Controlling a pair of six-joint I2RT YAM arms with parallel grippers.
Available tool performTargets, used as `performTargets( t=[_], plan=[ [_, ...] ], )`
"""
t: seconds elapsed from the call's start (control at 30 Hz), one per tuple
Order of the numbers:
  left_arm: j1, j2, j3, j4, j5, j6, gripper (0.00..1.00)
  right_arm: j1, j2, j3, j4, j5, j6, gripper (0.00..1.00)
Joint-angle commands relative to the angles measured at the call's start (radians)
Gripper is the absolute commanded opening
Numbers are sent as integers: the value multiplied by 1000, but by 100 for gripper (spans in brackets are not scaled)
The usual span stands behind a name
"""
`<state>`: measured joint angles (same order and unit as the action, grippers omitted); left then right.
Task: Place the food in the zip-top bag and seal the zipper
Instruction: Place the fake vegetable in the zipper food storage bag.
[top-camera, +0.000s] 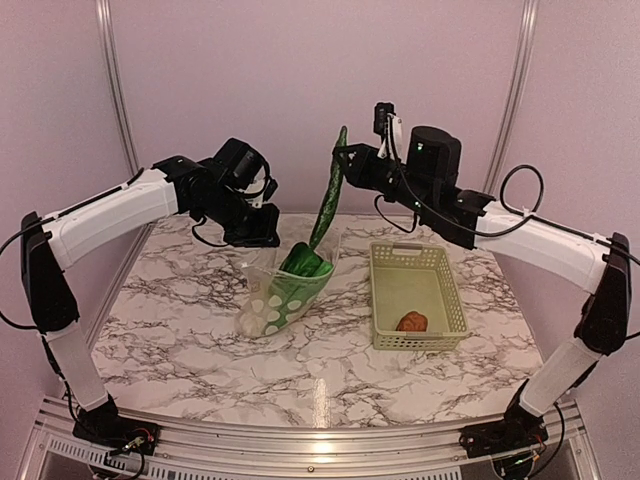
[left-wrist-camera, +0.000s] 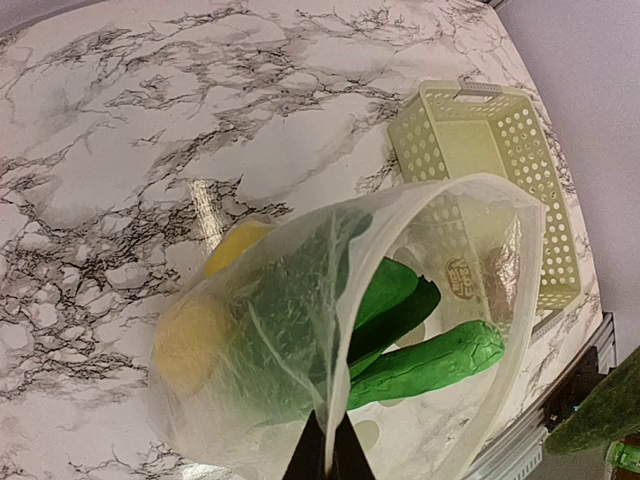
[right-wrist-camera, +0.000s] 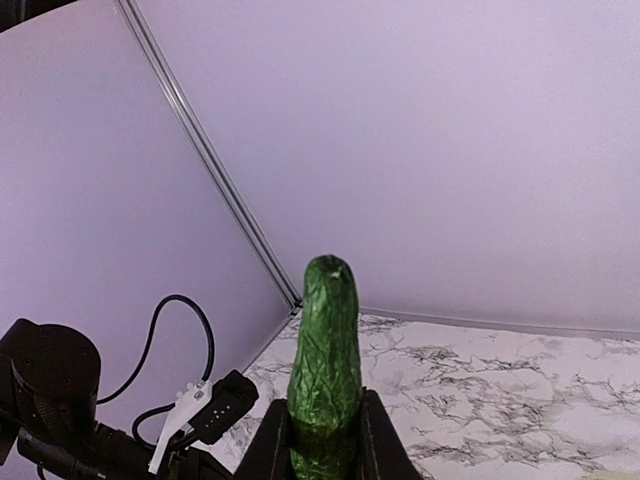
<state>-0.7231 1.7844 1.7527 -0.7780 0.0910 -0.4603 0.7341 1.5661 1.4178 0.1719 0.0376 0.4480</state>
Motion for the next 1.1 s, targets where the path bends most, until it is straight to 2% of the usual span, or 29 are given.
performTargets(
  t=[0.0,0.27,0.43,0.5,0.6,0.77,1.07],
  plan=[
    [9,-37,-36,23,32,-80,3,67,50,-9,163,59,-41,0],
    [24,-103,-118,44,55,-117,3,184,135,1,267,140,-193,0],
    [31,-83,-68,56,39,-176,3,195,94,-95,389,193,-246,0],
    [32,-79,-36,30,26,-173,3,195,81,-123,401,218,-213,0],
    [32,-106,-66,30,15,-190,4,217,80,-123,388,214,-180,0],
    [33,-114,-99,54,52,-202,3,263,125,-139,437,243,-209,0],
    [45,-88,-89,45,81,-221,3,265,181,-141,415,285,-145,0]
  ],
)
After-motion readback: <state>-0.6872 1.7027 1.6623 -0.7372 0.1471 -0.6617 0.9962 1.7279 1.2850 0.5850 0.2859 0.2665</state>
